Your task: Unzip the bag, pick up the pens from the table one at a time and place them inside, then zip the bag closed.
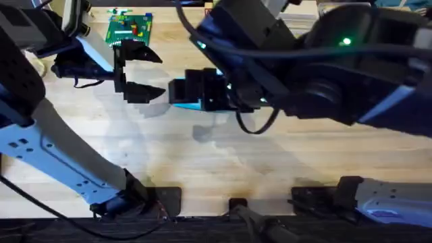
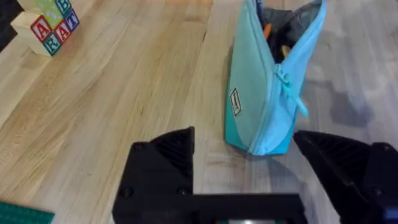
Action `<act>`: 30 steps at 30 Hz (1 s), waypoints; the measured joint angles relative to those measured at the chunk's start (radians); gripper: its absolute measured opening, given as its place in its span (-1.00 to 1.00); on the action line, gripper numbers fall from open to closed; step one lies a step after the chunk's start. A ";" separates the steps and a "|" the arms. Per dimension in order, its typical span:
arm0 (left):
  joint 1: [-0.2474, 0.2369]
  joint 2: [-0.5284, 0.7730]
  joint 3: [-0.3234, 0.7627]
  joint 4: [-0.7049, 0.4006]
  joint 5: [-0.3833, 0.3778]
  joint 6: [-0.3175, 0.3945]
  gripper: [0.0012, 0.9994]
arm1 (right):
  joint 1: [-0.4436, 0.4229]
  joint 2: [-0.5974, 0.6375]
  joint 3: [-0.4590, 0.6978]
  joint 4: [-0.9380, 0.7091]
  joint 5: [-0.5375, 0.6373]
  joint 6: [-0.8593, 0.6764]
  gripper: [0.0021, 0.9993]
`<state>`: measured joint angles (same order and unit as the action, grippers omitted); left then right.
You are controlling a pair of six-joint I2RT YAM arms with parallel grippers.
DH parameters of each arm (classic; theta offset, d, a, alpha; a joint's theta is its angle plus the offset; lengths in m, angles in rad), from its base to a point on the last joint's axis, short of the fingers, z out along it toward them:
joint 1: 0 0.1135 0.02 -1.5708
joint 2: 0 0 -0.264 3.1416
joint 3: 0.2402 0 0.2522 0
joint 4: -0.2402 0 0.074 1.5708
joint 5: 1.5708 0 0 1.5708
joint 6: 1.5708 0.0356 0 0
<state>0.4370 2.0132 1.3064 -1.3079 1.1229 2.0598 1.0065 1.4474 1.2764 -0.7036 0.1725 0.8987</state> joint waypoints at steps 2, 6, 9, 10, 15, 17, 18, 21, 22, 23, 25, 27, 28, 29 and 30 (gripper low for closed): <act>0.000 0.000 0.000 0.000 0.000 0.000 0.99 | 0.002 0.018 0.024 0.001 0.000 0.003 1.00; 0.000 0.000 0.000 0.000 0.000 0.000 0.99 | 0.003 0.061 0.069 0.001 0.000 0.007 1.00; 0.000 0.000 0.000 0.000 0.000 0.000 0.99 | 0.004 0.090 0.091 0.002 0.000 0.011 1.00; 0.000 0.000 0.000 0.000 0.000 0.000 0.99 | 0.005 0.100 0.099 0.001 0.000 0.011 1.00; 0.000 0.000 0.000 0.000 0.000 0.000 0.99 | 0.032 0.139 0.128 0.001 0.035 0.026 1.00; 0.000 0.000 0.000 0.000 0.000 0.000 0.99 | 0.050 0.146 0.135 0.002 0.066 0.036 1.00; 0.000 0.000 0.000 0.000 0.000 0.000 0.99 | 0.058 0.147 0.136 0.004 0.080 0.040 1.00; 0.000 0.000 0.000 0.000 0.000 0.000 0.99 | 0.073 0.151 0.137 0.013 0.113 0.049 1.00; 0.000 0.000 0.000 0.000 0.000 0.000 0.99 | 0.073 0.154 0.137 0.020 0.121 0.053 1.00; 0.000 0.000 0.000 0.000 0.000 0.000 0.99 | 0.073 0.158 0.137 0.025 0.128 0.057 1.00; 0.000 0.000 0.000 0.000 0.000 0.000 0.99 | 0.072 0.168 0.137 0.039 0.139 0.066 1.00; 0.000 0.000 0.000 0.000 0.000 0.000 0.99 | 0.073 0.178 0.137 0.051 0.145 0.068 1.00; 0.000 0.000 0.000 0.000 0.000 0.000 0.99 | 0.073 0.182 0.137 0.053 0.146 0.070 1.00; 0.000 0.000 0.000 0.000 0.000 0.000 0.99 | 0.073 0.185 0.137 0.053 0.146 0.071 1.00; 0.000 0.000 0.000 0.000 0.000 0.000 0.99 | 0.073 0.186 0.137 0.053 0.146 0.071 1.00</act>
<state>0.4370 2.0132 1.3064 -1.3079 1.1233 2.0598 1.0798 1.6339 1.4132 -0.6510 0.3190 0.9695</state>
